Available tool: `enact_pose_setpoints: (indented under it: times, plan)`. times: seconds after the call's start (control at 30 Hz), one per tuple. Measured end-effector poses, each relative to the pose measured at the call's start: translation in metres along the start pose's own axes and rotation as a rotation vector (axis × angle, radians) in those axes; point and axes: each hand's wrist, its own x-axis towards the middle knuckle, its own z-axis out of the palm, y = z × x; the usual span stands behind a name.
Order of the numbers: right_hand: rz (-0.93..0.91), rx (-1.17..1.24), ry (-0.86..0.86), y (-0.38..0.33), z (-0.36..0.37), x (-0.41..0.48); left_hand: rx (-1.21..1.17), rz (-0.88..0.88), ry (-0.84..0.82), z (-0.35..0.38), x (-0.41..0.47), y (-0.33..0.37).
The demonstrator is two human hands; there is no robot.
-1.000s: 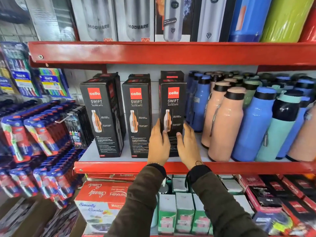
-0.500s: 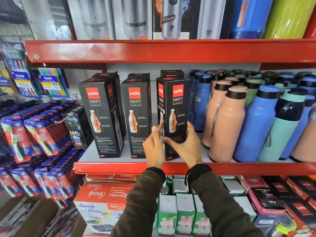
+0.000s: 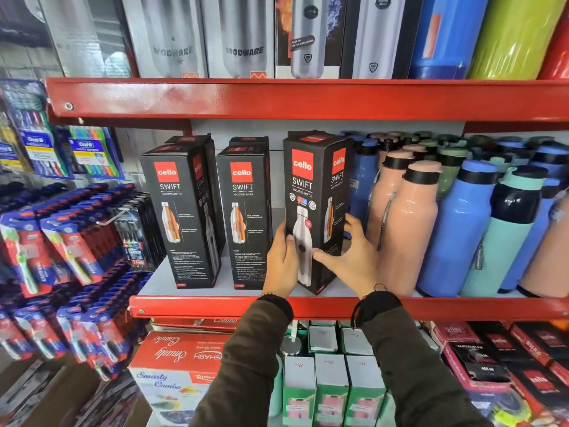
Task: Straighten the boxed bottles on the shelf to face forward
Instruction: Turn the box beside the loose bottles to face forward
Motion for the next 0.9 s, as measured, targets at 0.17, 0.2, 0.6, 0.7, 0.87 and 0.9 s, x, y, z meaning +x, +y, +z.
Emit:
enact_pose_setpoints:
  times: [0.17, 0.2, 0.6, 0.7, 0.87, 0.9]
  plan:
    - [-0.001, 0.038, -0.141, 0.003, 0.001, 0.0, -0.007, -0.03, 0.029, -0.002, 0.001, -0.002]
    - [0.013, 0.037, -0.178, 0.004, 0.002, 0.0, -0.007, -0.026, 0.043, -0.002, -0.001, -0.002]
    - [-0.035, -0.035, -0.165, 0.012, 0.01, -0.002, 0.028, 0.059, 0.113, 0.0, -0.008, -0.002]
    - [-0.03, -0.025, -0.161, 0.013, 0.011, -0.003, 0.045, 0.043, 0.105, 0.001, -0.008, -0.006]
    - [0.012, -0.027, -0.186, 0.015, 0.011, -0.005, 0.085, 0.058, 0.086, 0.004, -0.011, -0.013]
    - [0.015, -0.034, -0.187, 0.015, 0.011, -0.006, 0.087, 0.059, 0.088, 0.004, -0.011, -0.013]
